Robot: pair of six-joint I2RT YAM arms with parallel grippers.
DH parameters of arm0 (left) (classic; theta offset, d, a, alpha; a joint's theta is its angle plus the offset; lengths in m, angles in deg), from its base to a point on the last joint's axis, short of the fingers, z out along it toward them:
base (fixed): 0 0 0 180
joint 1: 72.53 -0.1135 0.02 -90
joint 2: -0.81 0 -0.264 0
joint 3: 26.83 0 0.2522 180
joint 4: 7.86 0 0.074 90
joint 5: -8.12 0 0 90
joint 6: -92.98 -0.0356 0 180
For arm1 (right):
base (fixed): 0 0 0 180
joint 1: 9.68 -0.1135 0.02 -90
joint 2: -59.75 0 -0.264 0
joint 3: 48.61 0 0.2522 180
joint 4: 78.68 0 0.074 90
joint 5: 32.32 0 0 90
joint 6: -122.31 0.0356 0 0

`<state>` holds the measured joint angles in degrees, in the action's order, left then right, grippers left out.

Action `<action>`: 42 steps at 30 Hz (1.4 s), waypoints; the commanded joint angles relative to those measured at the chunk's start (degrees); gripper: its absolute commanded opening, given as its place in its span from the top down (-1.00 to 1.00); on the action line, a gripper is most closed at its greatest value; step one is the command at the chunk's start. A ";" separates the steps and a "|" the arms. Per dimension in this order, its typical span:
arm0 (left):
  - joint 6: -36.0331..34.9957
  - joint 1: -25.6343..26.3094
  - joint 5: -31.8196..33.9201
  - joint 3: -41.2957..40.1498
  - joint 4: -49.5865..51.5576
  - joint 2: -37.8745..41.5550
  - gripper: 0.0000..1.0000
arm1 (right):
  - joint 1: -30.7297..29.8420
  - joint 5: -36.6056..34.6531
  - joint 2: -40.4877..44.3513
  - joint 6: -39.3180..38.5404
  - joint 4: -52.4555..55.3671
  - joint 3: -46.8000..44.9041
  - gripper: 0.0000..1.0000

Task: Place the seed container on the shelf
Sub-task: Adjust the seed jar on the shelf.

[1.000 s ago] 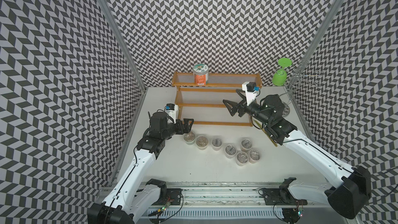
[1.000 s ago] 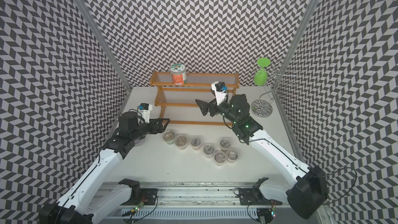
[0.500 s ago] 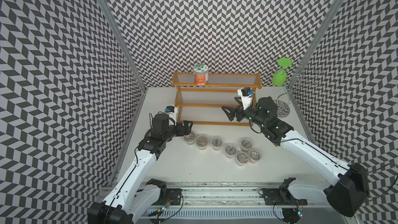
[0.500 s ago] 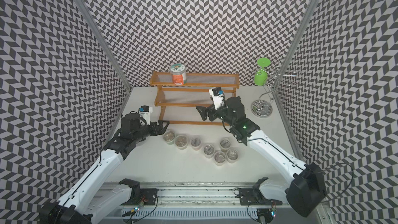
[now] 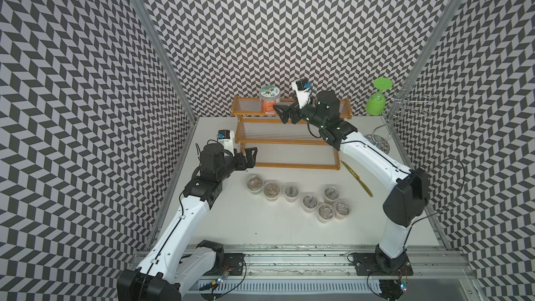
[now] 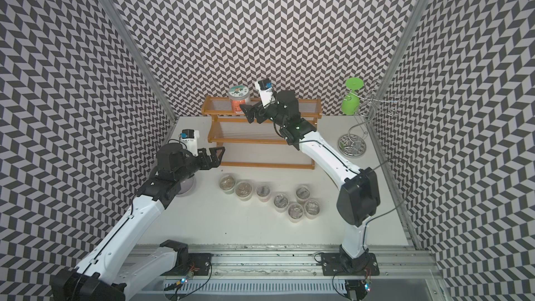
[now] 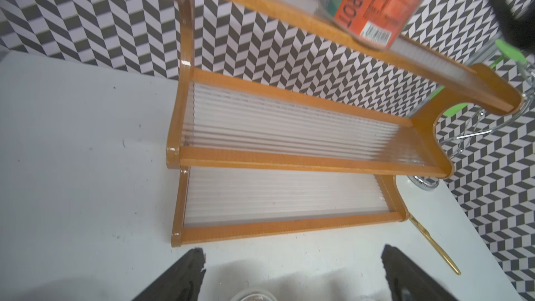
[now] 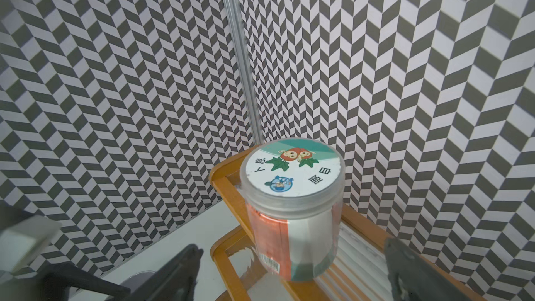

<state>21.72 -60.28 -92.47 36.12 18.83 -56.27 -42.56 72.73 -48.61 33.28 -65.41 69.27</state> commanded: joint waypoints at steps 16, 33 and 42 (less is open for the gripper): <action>-1.96 -0.39 0.61 5.61 -0.65 -2.86 -0.99 | -0.79 -0.02 -9.58 -0.97 -0.76 10.26 -0.99; -2.67 -0.39 -0.32 5.47 -0.46 -3.21 -0.99 | -0.91 3.91 -15.72 -0.62 -5.44 15.20 -0.99; -3.10 -0.65 -0.14 5.41 0.39 -3.30 -0.99 | -0.87 -0.55 -16.83 -2.66 -8.21 15.24 -0.62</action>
<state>19.40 -60.58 -92.04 41.06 18.52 -59.35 -43.15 74.61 -64.36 31.69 -69.15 83.00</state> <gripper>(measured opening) 0.992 0.823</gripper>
